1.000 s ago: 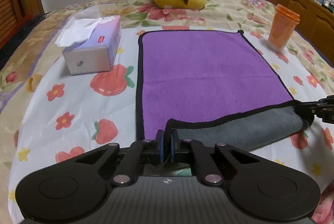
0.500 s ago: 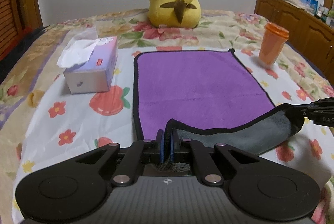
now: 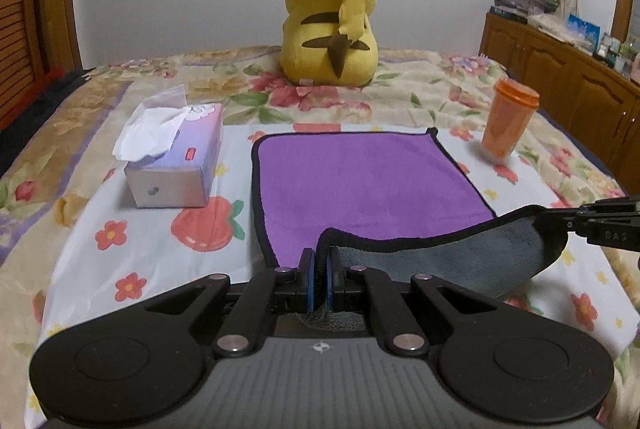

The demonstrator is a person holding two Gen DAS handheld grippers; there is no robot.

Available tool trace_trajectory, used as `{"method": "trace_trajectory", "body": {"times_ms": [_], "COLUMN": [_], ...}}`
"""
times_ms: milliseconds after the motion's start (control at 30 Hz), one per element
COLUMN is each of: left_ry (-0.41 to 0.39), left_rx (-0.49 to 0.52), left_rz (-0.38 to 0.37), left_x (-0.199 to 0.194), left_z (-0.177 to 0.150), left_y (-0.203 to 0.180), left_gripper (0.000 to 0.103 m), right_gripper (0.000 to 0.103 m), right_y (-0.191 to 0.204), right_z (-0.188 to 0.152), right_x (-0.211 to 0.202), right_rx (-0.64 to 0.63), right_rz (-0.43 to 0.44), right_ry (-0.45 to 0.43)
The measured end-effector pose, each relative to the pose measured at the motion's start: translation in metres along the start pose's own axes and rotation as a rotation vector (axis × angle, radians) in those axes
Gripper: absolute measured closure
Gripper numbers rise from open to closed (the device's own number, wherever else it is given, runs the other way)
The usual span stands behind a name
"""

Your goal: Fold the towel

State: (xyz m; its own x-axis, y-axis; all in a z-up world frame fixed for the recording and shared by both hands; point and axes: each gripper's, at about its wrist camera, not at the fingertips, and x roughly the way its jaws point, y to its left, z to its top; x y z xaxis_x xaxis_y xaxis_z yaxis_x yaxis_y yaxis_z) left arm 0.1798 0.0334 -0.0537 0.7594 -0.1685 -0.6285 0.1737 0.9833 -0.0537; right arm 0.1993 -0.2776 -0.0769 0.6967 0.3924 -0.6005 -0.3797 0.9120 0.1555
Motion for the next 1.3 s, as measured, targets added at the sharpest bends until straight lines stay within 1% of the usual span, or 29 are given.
{"method": "trace_trajectory", "body": {"times_ms": [300, 633, 933, 1300], "left_ry": [-0.025, -0.046, -0.056, -0.067], "left_rx": [0.001, 0.012, 0.025, 0.031], "left_rz": [-0.012, -0.004, 0.003, 0.009], "left_x": [-0.002, 0.007, 0.016, 0.026], "left_z": [0.005, 0.011, 0.017, 0.023], "left_y": [-0.001, 0.000, 0.001, 0.003], "left_gripper": [0.094, 0.094, 0.094, 0.095], "right_gripper": [0.099, 0.099, 0.099, 0.099], "right_y": [-0.005, -0.003, -0.008, -0.016], "right_z": [0.007, 0.014, 0.016, 0.023], "right_x": [0.000, 0.002, 0.007, 0.013], "right_rx": [-0.005, -0.030, -0.038, -0.021], "right_rz": [0.023, 0.035, 0.033, 0.040], "right_ry": [-0.022, -0.047, -0.051, -0.072]}}
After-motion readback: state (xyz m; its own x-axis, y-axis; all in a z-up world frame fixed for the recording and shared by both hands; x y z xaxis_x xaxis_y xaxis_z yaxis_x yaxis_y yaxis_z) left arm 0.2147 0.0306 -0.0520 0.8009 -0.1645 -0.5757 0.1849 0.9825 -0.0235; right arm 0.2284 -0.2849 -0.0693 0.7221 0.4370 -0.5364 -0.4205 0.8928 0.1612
